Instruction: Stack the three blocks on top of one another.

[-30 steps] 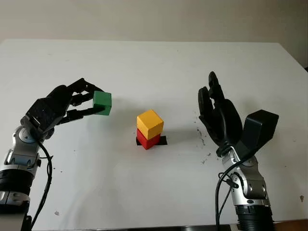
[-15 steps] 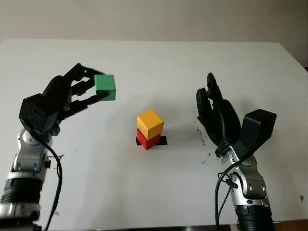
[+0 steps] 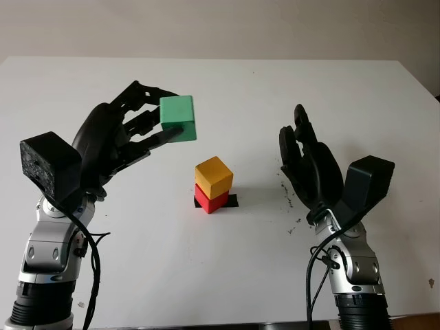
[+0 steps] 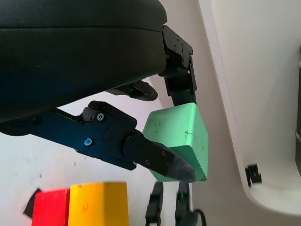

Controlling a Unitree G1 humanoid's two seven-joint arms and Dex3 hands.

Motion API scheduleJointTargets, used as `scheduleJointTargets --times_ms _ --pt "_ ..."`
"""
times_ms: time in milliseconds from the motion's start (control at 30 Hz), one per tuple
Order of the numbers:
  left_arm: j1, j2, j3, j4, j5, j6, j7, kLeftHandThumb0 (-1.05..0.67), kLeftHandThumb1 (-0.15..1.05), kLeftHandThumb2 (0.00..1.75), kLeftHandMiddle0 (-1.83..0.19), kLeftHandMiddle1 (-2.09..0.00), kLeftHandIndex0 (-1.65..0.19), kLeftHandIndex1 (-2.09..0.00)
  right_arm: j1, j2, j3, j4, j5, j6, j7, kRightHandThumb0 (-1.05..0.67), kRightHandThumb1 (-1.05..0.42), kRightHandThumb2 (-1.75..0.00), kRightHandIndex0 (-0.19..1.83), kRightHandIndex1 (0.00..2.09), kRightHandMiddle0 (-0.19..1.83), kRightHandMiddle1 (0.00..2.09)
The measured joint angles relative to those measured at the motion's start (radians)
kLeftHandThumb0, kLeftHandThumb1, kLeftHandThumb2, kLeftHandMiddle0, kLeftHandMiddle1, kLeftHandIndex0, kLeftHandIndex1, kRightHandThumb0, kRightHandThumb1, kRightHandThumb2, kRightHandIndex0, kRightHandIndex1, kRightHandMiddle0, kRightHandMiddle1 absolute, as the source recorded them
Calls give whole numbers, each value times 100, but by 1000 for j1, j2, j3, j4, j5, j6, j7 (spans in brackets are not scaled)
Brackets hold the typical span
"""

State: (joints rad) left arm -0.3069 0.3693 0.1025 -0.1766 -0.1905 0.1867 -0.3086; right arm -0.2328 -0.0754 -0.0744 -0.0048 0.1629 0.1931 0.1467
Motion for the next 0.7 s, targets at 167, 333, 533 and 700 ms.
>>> scheduleJointTargets --times_ms 167,333,533,700 --pt "13 -41 -25 -63 10 0 24 -53 104 7 -44 -5 -44 -136 0 10 1 0 1 1 -6 -58 -105 -54 -19 0 -19 0" --pt "57 -74 -44 -113 23 5 46 -53 105 9 -41 -4 -42 -136 0 14 2 0 -4 0 -16 -57 -105 -55 -19 0 -19 0" --pt "86 -97 -75 -110 69 -68 45 -52 105 12 -40 -4 -36 -143 2 15 2 0 -6 -3 -17 -56 -105 -57 -19 0 -19 0" --pt "104 -139 -88 -109 100 -93 86 -48 105 8 -38 -4 -32 -148 8 15 2 0 -6 -9 -14 -57 -105 -56 -19 0 -19 0"
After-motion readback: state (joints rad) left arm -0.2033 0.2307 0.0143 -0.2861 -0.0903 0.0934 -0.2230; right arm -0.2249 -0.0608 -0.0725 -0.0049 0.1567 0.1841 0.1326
